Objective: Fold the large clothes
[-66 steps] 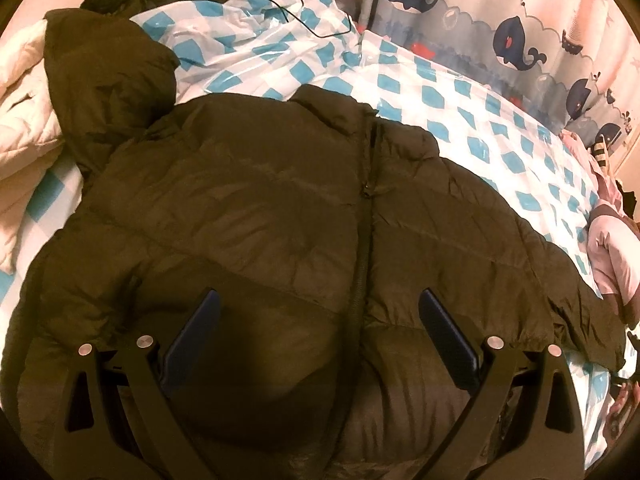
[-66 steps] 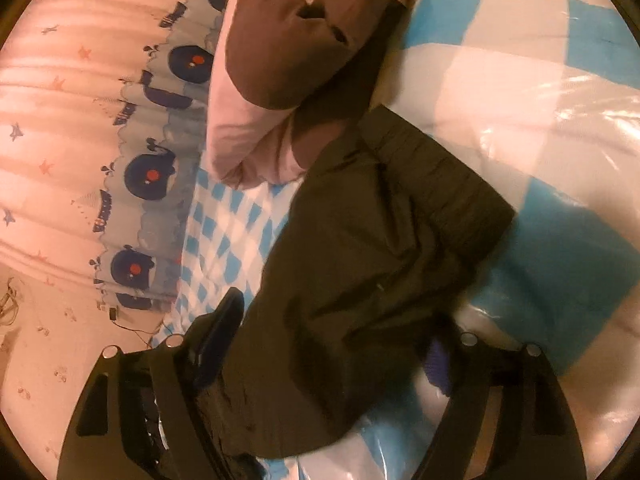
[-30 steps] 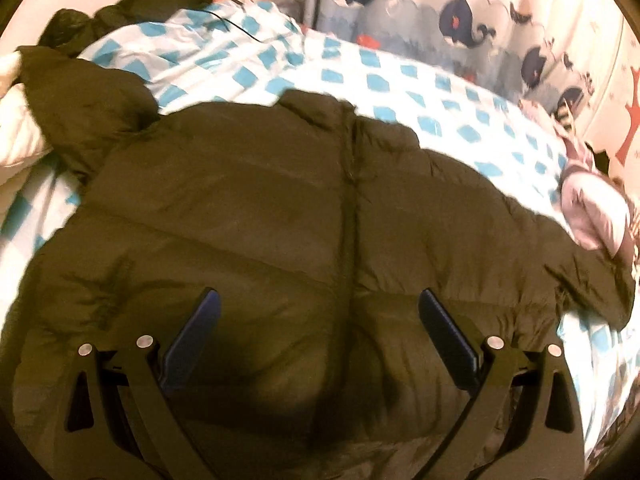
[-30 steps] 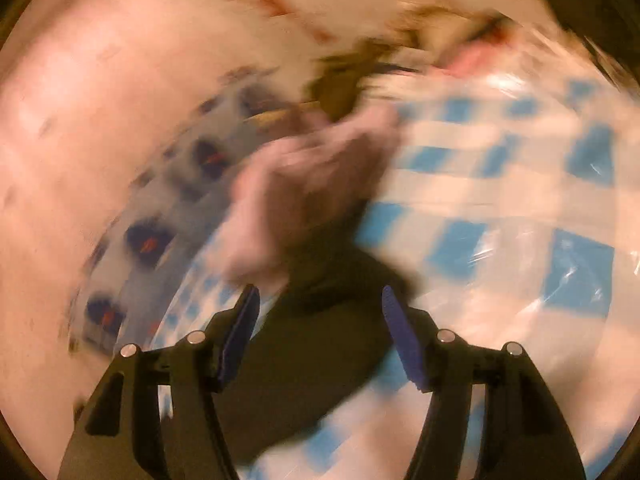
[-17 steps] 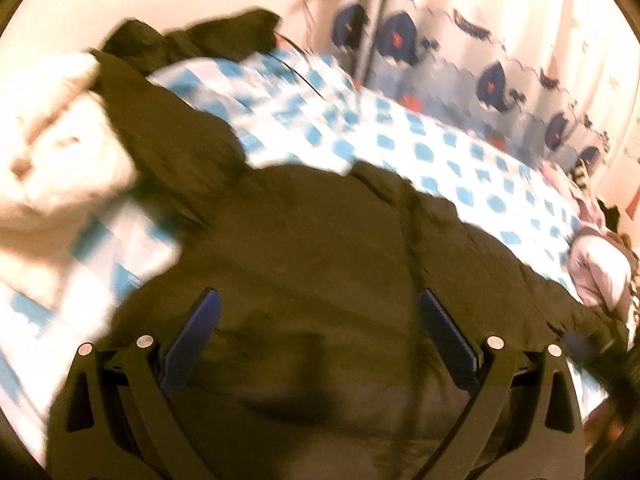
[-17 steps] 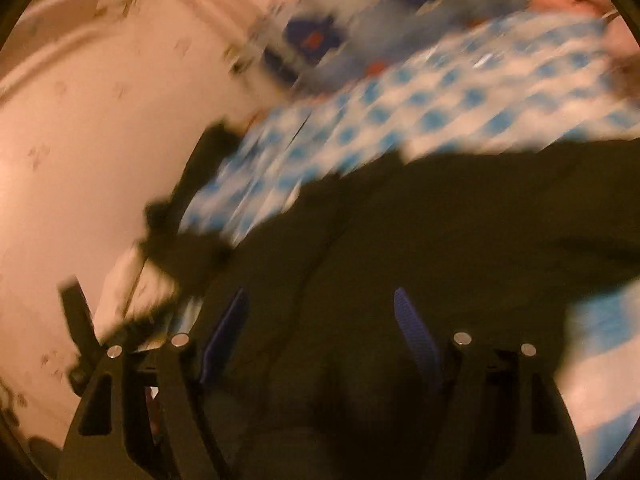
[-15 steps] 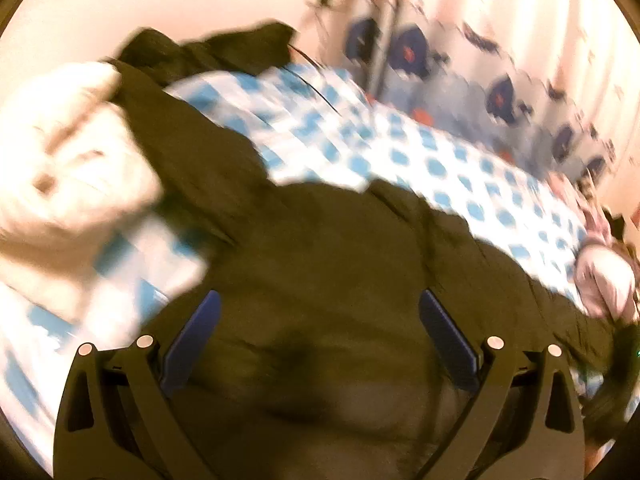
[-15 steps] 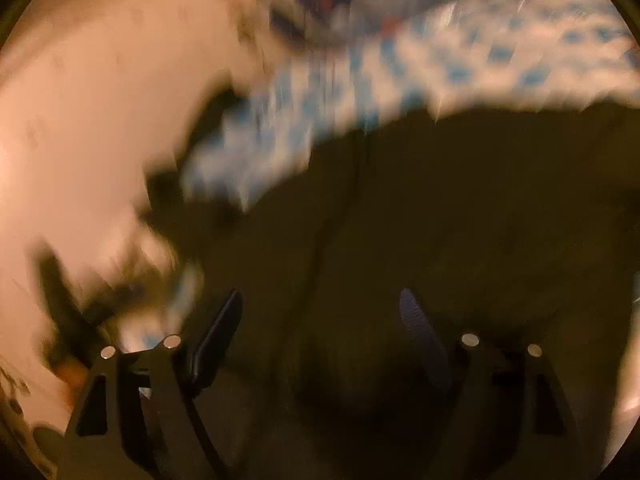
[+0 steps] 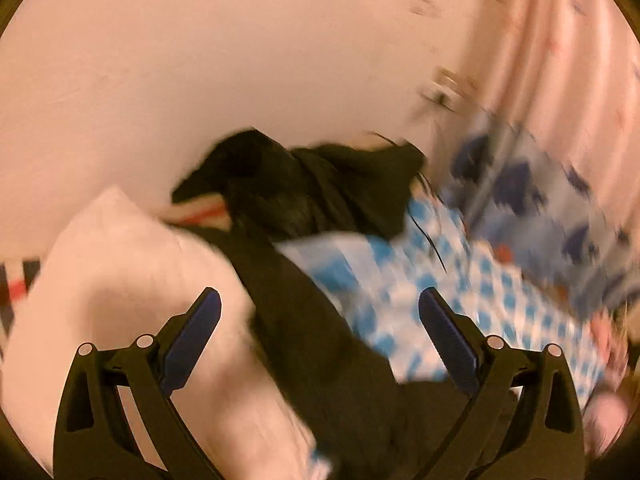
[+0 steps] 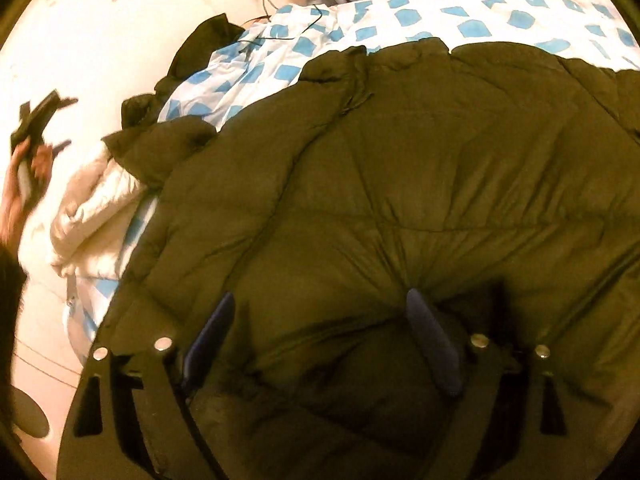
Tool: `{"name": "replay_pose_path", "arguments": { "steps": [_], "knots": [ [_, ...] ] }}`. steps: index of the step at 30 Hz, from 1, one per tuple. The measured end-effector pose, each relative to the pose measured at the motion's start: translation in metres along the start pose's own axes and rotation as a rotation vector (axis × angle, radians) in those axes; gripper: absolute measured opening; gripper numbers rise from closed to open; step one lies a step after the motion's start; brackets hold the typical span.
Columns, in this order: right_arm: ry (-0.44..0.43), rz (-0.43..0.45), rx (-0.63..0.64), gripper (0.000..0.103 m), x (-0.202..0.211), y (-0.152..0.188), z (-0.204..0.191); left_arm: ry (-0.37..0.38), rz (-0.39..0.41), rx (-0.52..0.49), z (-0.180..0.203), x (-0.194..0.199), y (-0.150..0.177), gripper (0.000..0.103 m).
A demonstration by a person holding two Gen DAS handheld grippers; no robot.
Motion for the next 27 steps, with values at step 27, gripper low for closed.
{"name": "replay_pose_path", "arguments": {
  "steps": [27],
  "knots": [
    [0.031,-0.011,0.08,0.096,-0.015,0.004,-0.009,-0.07,-0.405,0.302,-0.098,-0.137,0.024,0.095]
  ]
}}
Point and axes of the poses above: each gripper's, at about its wrist camera, not at the fingertips, and x roughly against the way its jaws point, z to its right, y to its underside, the point moved 9 cm from there along -x, roughly the way its jaws point, and after that the axes turned 8 degrees about z, right-handed, at the moved point
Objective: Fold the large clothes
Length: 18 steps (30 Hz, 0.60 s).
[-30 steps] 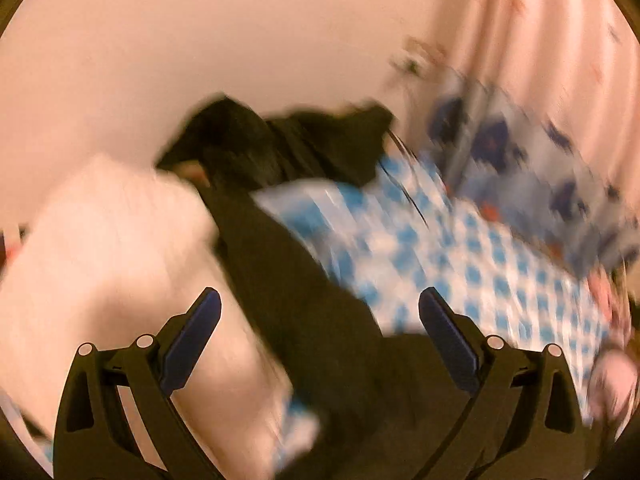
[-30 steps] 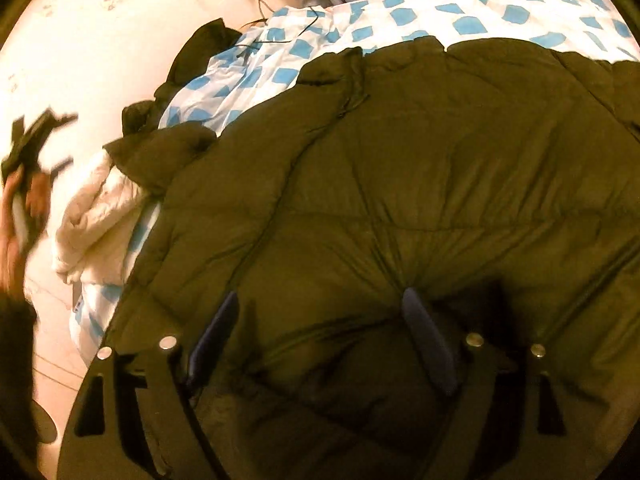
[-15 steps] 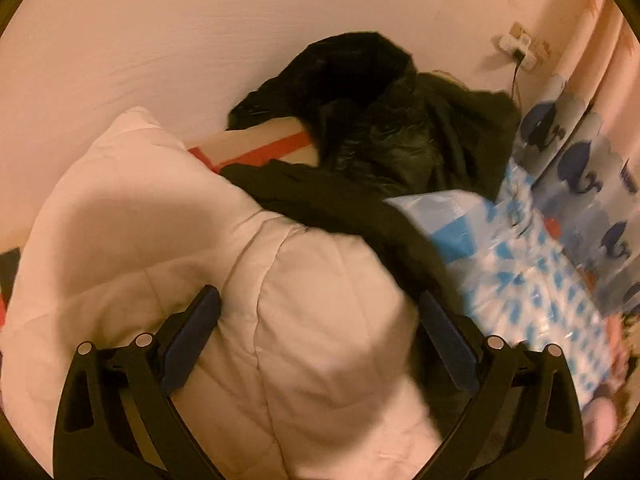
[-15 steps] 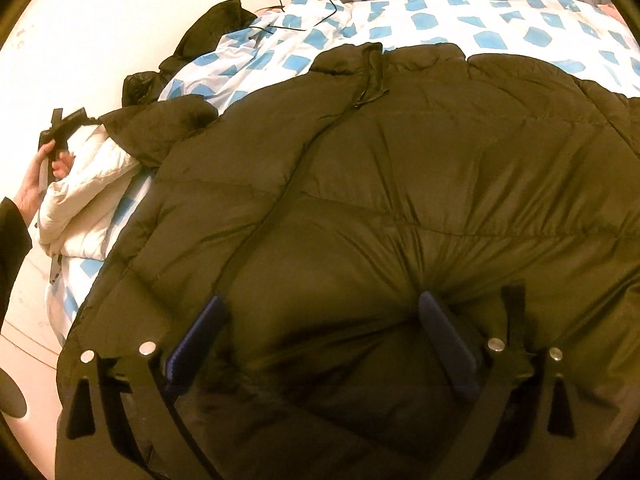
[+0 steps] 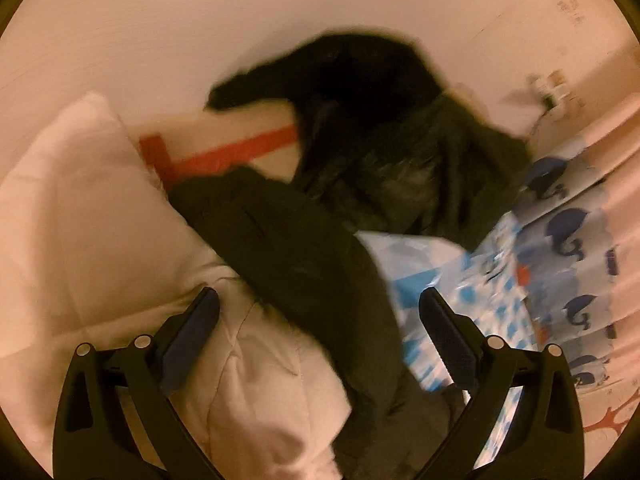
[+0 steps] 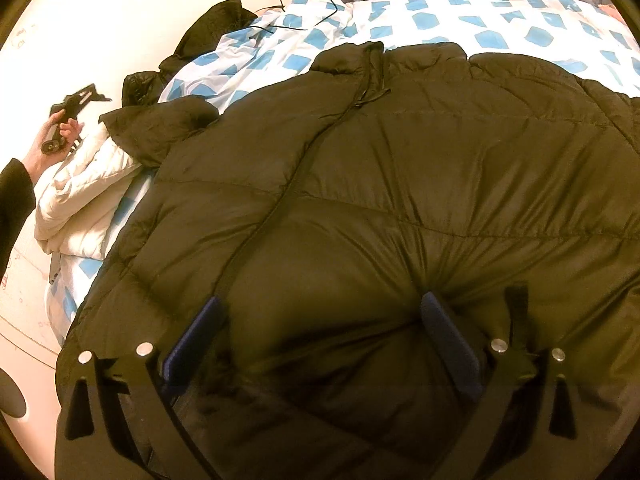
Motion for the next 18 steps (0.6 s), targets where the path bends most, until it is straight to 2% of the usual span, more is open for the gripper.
{"name": "replay_pose_path", "arguments": {
  "steps": [2,4,6,7,8,9,10,11,13,15,17,18],
  "knots": [
    [0.0,0.0,0.0,0.096,0.0,0.0,0.0,-0.013,-0.015,0.0,-0.001,-0.01,-0.001,0.095],
    [0.0,0.001,0.0,0.096,0.0,0.0,0.0,-0.002,0.006,0.017,0.001,-0.015,-0.007,0.095],
    [0.0,0.001,-0.002,0.096,0.0,0.0,0.0,0.006,0.036,-0.01,0.006,-0.02,-0.01,0.095],
    [-0.001,0.002,-0.002,0.096,-0.001,0.0,0.0,-0.008,0.047,-0.035,0.006,-0.022,-0.01,0.085],
    [-0.001,0.002,-0.002,0.096,-0.001,0.0,0.0,-0.033,0.052,-0.051,0.005,-0.026,-0.009,0.07],
    [-0.002,0.002,-0.002,0.096,-0.001,0.0,0.001,-0.062,0.036,-0.041,-0.001,-0.031,-0.005,0.038],
    [-0.002,0.003,-0.003,0.096,-0.001,0.0,0.001,-0.038,0.028,-0.008,-0.004,-0.033,-0.003,0.012],
    [-0.002,0.003,-0.003,0.096,-0.002,0.0,0.001,-0.005,0.036,0.019,-0.006,-0.032,-0.002,0.009],
    [-0.001,0.003,-0.003,0.096,-0.002,0.0,0.001,0.022,0.115,0.015,-0.005,-0.019,-0.005,0.004],
    [-0.001,0.002,-0.003,0.096,-0.002,0.0,0.001,0.076,0.207,-0.035,0.008,0.001,-0.009,0.003],
    [0.001,0.0,-0.003,0.096,-0.002,0.0,0.001,0.152,0.328,-0.126,0.031,0.035,-0.009,0.003],
    [0.002,-0.002,-0.003,0.096,-0.003,-0.001,0.001,0.183,0.361,-0.157,0.041,0.049,-0.008,0.003]
  ]
}}
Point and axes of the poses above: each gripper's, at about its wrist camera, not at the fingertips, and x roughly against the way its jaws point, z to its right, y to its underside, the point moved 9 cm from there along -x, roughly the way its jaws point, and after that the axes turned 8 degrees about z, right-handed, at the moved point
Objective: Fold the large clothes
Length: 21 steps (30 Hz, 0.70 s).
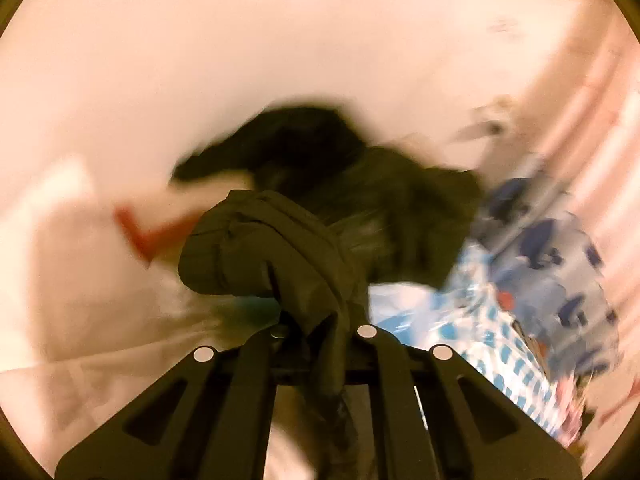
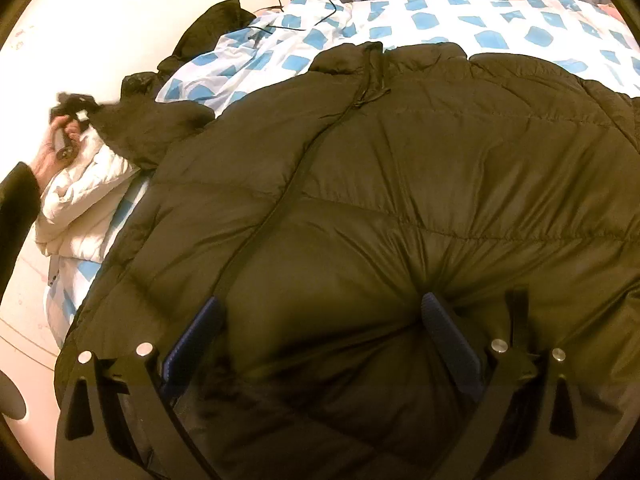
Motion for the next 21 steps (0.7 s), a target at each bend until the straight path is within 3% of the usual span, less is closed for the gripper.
{"name": "replay_pose_path", "arguments": {
  "steps": [4,13,17,19,21],
  "knots": [
    [0.005,-0.005,-0.003,0.096,0.0,-0.002,-0.001,0.081,0.049,-0.079,0.039,0.035,-0.009,0.003],
    [-0.092,0.089,-0.117,0.096,0.025,-0.031,0.003,0.143,0.037,-0.078,0.081,0.067,-0.009,0.003],
    [-0.116,0.255,-0.293,0.096,0.093,-0.072,0.053,0.062,0.031,-0.029,0.061,0.062,-0.007,0.003],
    [-0.1,0.346,-0.414,0.096,0.136,-0.083,0.096,-0.04,0.029,-0.03,0.029,0.056,-0.004,0.004],
    [-0.042,0.454,-0.586,0.096,0.195,-0.08,0.166,-0.158,0.0,0.005,-0.01,0.05,0.006,0.006]
  ]
}}
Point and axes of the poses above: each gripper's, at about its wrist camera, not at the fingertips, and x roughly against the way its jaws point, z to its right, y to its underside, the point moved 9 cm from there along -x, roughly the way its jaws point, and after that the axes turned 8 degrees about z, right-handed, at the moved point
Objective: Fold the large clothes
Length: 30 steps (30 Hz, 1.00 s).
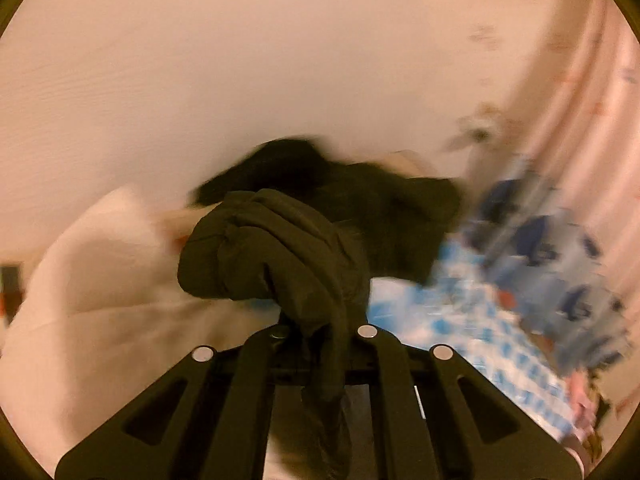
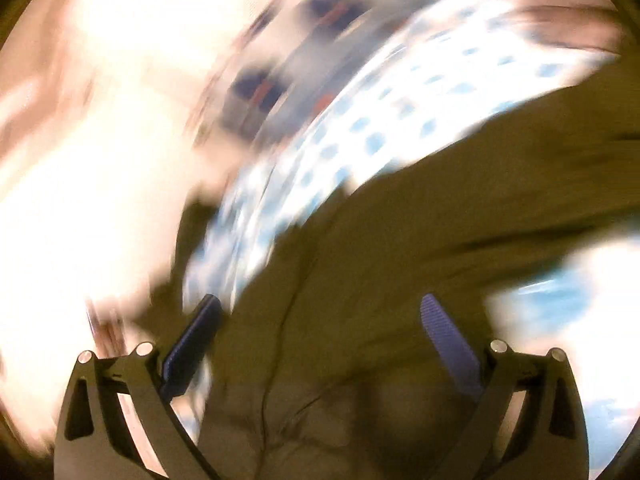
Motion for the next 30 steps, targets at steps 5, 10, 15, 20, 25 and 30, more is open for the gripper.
{"name": "replay_pose_path", "arguments": {
  "steps": [5,10,15,20,25,30],
  "knots": [
    [0.257,0.254,-0.137,0.096,0.126,-0.101,0.128,0.026,-0.053,0.177,-0.057,-0.01,0.029,0.023],
    [0.326,0.384,-0.292,0.096,0.192,-0.16,0.216,0.074,0.033,0.12,-0.043,0.05,0.038,0.062],
    [0.247,0.481,-0.478,0.096,0.196,-0.193,0.282,0.132,0.154,0.172,-0.032,0.129,0.068,0.08],
    [0.29,0.455,-0.392,0.097,0.179,-0.214,0.299,0.196,0.092,0.103,0.005,0.178,0.155,0.08],
    [0.21,0.47,-0.335,0.097,0.174,-0.218,0.291,0.294,-0.019,0.045,0.073,0.197,0.248,0.08],
    [0.261,0.362,-0.243,0.075,0.157,-0.21,0.291,0.423,-0.122,-0.025,0.158,0.176,0.326,0.08]
  ]
}}
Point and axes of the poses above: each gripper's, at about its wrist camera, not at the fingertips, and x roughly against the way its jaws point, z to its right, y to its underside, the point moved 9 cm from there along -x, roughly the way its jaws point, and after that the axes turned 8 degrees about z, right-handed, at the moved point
